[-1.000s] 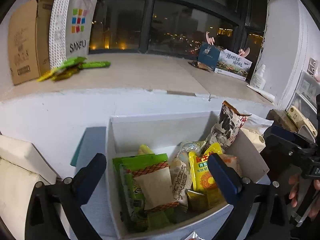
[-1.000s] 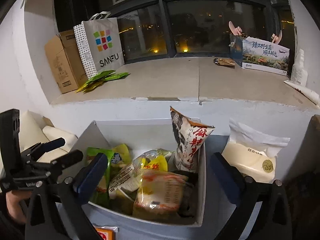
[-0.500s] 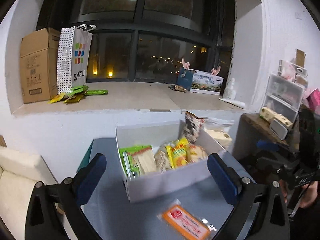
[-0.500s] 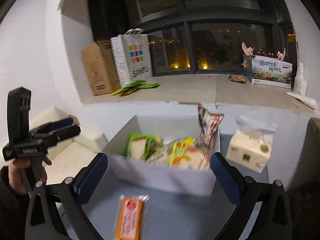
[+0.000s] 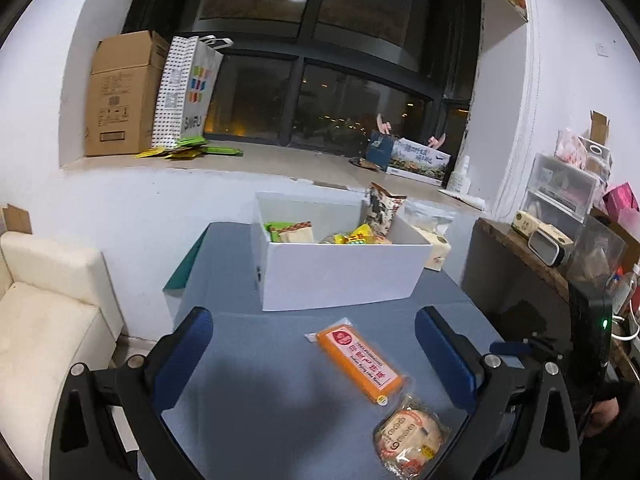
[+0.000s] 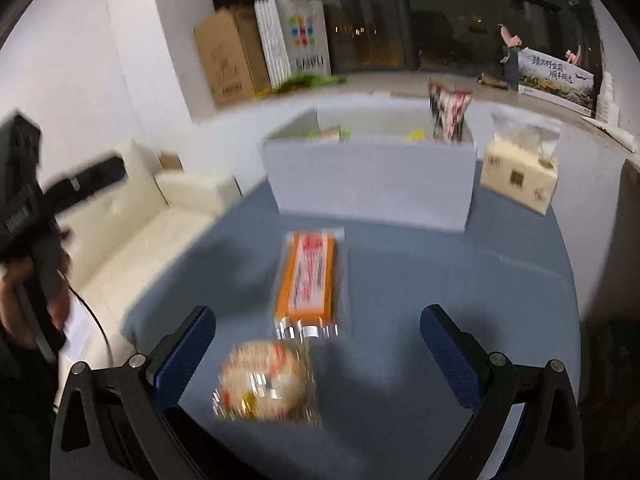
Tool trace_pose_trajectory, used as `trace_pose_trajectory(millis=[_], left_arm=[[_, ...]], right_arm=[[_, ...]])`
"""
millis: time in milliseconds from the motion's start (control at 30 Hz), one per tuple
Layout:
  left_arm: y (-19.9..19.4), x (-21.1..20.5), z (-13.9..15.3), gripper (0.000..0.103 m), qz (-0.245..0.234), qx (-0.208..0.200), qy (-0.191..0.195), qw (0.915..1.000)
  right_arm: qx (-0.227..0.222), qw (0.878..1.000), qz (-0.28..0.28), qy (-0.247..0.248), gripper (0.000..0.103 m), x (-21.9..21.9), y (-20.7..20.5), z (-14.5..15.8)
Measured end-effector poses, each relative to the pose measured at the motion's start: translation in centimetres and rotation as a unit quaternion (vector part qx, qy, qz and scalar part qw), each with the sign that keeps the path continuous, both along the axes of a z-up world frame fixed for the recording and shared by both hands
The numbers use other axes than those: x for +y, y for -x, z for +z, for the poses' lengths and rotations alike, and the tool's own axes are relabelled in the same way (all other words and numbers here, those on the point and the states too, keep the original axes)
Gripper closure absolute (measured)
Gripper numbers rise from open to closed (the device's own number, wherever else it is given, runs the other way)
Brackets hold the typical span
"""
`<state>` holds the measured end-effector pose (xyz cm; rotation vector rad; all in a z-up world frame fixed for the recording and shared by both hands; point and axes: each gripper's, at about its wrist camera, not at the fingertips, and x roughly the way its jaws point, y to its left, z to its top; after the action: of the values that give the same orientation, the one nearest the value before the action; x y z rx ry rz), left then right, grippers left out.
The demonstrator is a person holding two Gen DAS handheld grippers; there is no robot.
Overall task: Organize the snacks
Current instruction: 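Grasp the orange flying-cake pack with the left tool while the right grasps the second bread bun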
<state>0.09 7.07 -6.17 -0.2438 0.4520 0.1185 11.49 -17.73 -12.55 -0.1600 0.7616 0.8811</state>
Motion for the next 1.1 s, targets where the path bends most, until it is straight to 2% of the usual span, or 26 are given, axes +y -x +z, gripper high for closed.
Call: trace_pose_trajectory(millis=[133,300,467,600,767,933,967,1033,1100], left_arm=[[0.6,0.8,0.3,0.0,0.011,-0.016,0.018,0.9996],[0.9,1.0,0.3,0.0,0.02,-0.018,0.013,0.9995],[1.0,1.5,0.1,0.0,0.022,-0.017,0.02,0.9994],[0.9,1.6,-0.2,0.0,0.024,-0.012,0.021,0.9994],[0.7,1.5,-0.7,0.0,0.022,-0.004,0.024,0.9995],[0.3,1.2,-1.2,0.0,0.018,0.003,0.026,0.9995],[0.3,1.1,-1.3,0.0,0.018,0.004,0.025,0.9995],[0.1,1.0,-1.5,0.0,0.016,0.009,0.025,0.9995],[-0.2,0.9,-1.8,0.0,0.015,0.013,0.027,0.9995]], right_arm=[[0.019,1.0,0.019,0.013,0.0,0.6,0.6,-1.1],[0.016,0.997,0.058,0.053,0.0,3.1,0.9,-1.6],[0.009,0.985,0.129,0.112,0.0,6.4,2.0,-3.3],[0.015,0.975,0.162,0.154,0.0,8.2,2.2,-5.1],[0.011,0.965,0.173,0.197,0.0,9.6,2.2,-7.3],[0.007,0.96,0.175,0.219,0.0,9.9,2.5,-8.0],[0.007,0.96,0.177,0.218,0.002,9.8,2.5,-8.1],[0.015,0.961,0.18,0.209,0.014,9.8,2.2,-8.1],[0.016,0.964,0.179,0.194,0.02,9.6,2.2,-7.9]])
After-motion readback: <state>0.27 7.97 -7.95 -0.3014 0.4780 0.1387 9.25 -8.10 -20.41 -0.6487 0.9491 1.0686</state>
